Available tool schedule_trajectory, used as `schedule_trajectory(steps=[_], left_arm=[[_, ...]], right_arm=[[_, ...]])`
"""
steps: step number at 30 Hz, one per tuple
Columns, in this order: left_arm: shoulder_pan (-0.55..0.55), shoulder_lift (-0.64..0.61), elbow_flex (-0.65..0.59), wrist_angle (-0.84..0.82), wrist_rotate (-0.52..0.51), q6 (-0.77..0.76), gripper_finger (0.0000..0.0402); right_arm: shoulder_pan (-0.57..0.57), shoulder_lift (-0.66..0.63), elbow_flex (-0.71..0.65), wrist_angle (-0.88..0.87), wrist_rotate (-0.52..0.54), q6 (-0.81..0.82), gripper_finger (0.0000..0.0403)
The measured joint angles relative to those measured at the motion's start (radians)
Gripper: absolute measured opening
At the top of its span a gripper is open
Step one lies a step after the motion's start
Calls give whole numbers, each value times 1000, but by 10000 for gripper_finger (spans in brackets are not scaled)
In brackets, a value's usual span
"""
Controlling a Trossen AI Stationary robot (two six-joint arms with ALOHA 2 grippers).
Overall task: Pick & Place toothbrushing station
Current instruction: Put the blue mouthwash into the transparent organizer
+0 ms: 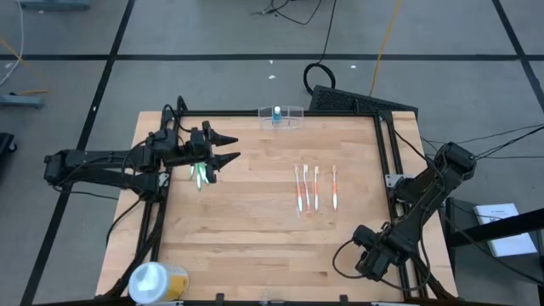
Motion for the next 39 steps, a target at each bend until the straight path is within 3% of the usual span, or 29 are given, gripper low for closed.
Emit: schedule_trajectory(steps=[10,17,24,29,33,39], left_arm=[[0,0,0,0,0,2,230],[0,0,0,0,0,2,230],[0,15,1,1,1,-21,230],[0,101,1,5,8,-71,230],[-1,233,1,24,73,-85,230],[-2,433,1,236,197,-183,230]], right_arm=[[0,-1,0,32,0,-31,93],[-3,-6,0,34,6,-92,92],[-38,-75,0,21,138,-200,92],[-94,-149,0,-13,266,-339,92],[-175,-201,0,-16,345,-502,92],[-348,-231,0,-4,340,-801,91]])
